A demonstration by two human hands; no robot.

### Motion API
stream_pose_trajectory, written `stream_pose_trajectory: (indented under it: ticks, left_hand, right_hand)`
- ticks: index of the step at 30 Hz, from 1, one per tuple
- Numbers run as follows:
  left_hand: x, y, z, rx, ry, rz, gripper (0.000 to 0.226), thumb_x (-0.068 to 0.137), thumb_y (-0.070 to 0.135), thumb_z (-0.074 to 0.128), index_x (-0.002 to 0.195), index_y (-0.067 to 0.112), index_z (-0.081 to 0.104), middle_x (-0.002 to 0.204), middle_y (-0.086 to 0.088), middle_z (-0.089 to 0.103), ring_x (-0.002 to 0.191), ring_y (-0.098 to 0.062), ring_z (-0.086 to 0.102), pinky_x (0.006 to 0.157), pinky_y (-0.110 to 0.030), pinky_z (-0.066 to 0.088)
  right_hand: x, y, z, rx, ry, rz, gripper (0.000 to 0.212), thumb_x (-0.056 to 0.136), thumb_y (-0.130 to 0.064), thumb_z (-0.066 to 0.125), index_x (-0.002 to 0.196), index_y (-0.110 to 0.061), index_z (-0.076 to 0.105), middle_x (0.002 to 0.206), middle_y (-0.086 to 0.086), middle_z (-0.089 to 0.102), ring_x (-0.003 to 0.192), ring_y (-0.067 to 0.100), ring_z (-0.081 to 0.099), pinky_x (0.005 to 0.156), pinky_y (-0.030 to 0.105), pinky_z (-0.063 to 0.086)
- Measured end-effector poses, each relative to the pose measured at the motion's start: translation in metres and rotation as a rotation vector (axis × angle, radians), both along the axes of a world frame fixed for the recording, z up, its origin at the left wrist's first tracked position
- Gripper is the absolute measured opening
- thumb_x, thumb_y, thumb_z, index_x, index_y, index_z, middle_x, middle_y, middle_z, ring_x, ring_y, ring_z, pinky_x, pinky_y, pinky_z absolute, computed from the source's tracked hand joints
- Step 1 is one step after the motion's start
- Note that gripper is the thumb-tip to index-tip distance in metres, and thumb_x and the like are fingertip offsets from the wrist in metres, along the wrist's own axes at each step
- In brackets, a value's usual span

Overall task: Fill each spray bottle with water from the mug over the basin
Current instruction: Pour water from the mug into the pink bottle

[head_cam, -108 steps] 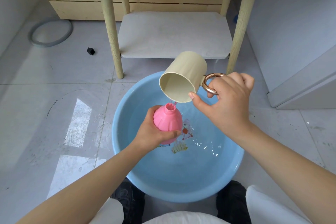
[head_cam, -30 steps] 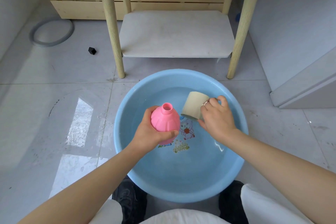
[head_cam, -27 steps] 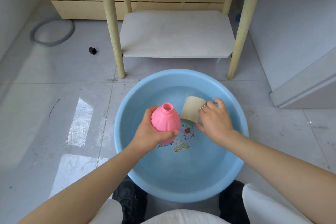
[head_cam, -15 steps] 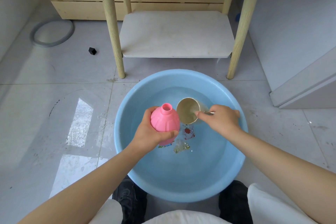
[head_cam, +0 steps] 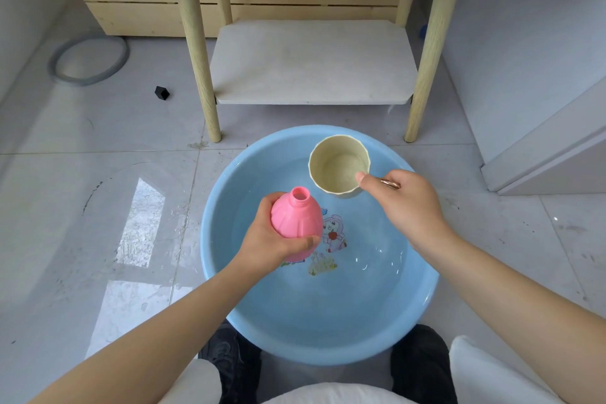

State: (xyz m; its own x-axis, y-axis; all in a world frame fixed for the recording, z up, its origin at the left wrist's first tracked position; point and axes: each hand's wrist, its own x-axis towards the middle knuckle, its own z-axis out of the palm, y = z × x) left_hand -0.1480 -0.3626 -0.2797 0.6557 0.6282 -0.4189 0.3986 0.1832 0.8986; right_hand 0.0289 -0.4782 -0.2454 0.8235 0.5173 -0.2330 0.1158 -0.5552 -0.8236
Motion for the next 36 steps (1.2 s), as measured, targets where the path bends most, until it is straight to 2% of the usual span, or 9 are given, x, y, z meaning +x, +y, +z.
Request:
stream_pose_trajectory:
  ticks: [4,6,7,11,14,22,27,32,36]
  left_hand:
    - [0.001,0.000,0.000,0.016,0.006,-0.006,0.076,0.061,0.014,0.088,0.118,0.035,0.041,0.112,0.010,0.052,0.093,-0.010,0.057,0.052,-0.014,0.050]
    - [0.001,-0.001,0.000,0.015,0.007,-0.006,0.074,0.064,0.010,0.086,0.118,0.035,0.041,0.112,0.009,0.051,0.092,-0.010,0.057,0.051,-0.014,0.049]
    - [0.001,-0.001,0.001,0.016,0.007,-0.007,0.073,0.066,0.009,0.085,0.118,0.035,0.040,0.112,0.008,0.051,0.092,-0.010,0.056,0.050,-0.013,0.049]
    - [0.001,-0.001,0.001,0.013,0.006,-0.007,0.072,0.066,0.008,0.084,0.118,0.034,0.040,0.111,0.009,0.051,0.092,-0.010,0.056,0.050,-0.013,0.048]
    - [0.000,0.000,-0.001,0.020,0.011,-0.014,0.075,0.061,0.016,0.088,0.113,0.041,0.040,0.111,0.011,0.052,0.095,-0.010,0.056,0.052,-0.014,0.050]
    - [0.001,0.000,0.000,0.023,0.014,-0.020,0.077,0.051,0.028,0.082,0.114,0.041,0.041,0.112,0.010,0.053,0.095,-0.010,0.058,0.053,-0.015,0.051]
    - [0.002,0.000,0.000,0.013,0.004,-0.020,0.076,0.063,0.013,0.087,0.119,0.036,0.040,0.112,0.008,0.052,0.095,-0.012,0.057,0.052,-0.014,0.050]
    - [0.001,0.000,0.000,0.020,0.017,-0.030,0.080,0.054,0.025,0.086,0.118,0.039,0.040,0.112,0.010,0.052,0.095,-0.011,0.058,0.055,-0.018,0.053]
    - [0.001,0.000,0.000,0.024,0.009,-0.023,0.075,0.065,0.011,0.085,0.120,0.034,0.040,0.112,0.008,0.052,0.094,-0.012,0.057,0.051,-0.013,0.049]
  right_hand:
    - [-0.008,0.003,0.013,0.039,-0.204,0.057,0.053,0.077,-0.047,0.070,0.054,-0.014,0.035,0.045,-0.006,0.032,0.050,0.013,0.034,0.068,0.033,0.030]
    - [-0.012,0.006,0.014,0.033,-0.364,0.089,0.053,0.077,-0.048,0.071,0.051,-0.017,0.037,0.044,-0.009,0.036,0.053,0.011,0.039,0.074,0.032,0.026]
    - [-0.013,0.006,0.014,0.035,-0.432,0.099,0.052,0.075,-0.052,0.070,0.051,-0.019,0.038,0.045,-0.010,0.037,0.056,0.008,0.040,0.075,0.031,0.023]
    - [-0.015,0.006,0.011,0.076,-0.618,0.096,0.047,0.072,-0.061,0.058,0.054,-0.020,0.042,0.051,-0.013,0.041,0.062,0.015,0.043,0.072,0.027,0.018]
    - [-0.014,0.007,0.010,0.109,-0.719,0.107,0.046,0.073,-0.061,0.055,0.057,-0.020,0.042,0.054,-0.012,0.044,0.063,0.015,0.041,0.071,0.027,0.017]
    - [-0.015,0.010,0.010,0.155,-0.882,0.129,0.043,0.074,-0.056,0.060,0.060,-0.020,0.040,0.059,-0.015,0.042,0.064,0.014,0.040,0.075,0.026,0.018]
    - [-0.015,0.009,0.011,0.170,-0.938,0.145,0.042,0.075,-0.055,0.060,0.062,-0.023,0.037,0.059,-0.013,0.044,0.065,0.015,0.041,0.077,0.025,0.018]
    - [-0.014,0.011,0.012,0.190,-0.980,0.149,0.041,0.075,-0.054,0.061,0.062,-0.021,0.040,0.058,-0.008,0.051,0.065,0.020,0.047,0.079,0.025,0.019]
    - [-0.013,0.012,0.015,0.199,-1.016,0.158,0.041,0.076,-0.053,0.062,0.062,-0.020,0.042,0.059,-0.007,0.052,0.067,0.020,0.047,0.079,0.025,0.019]
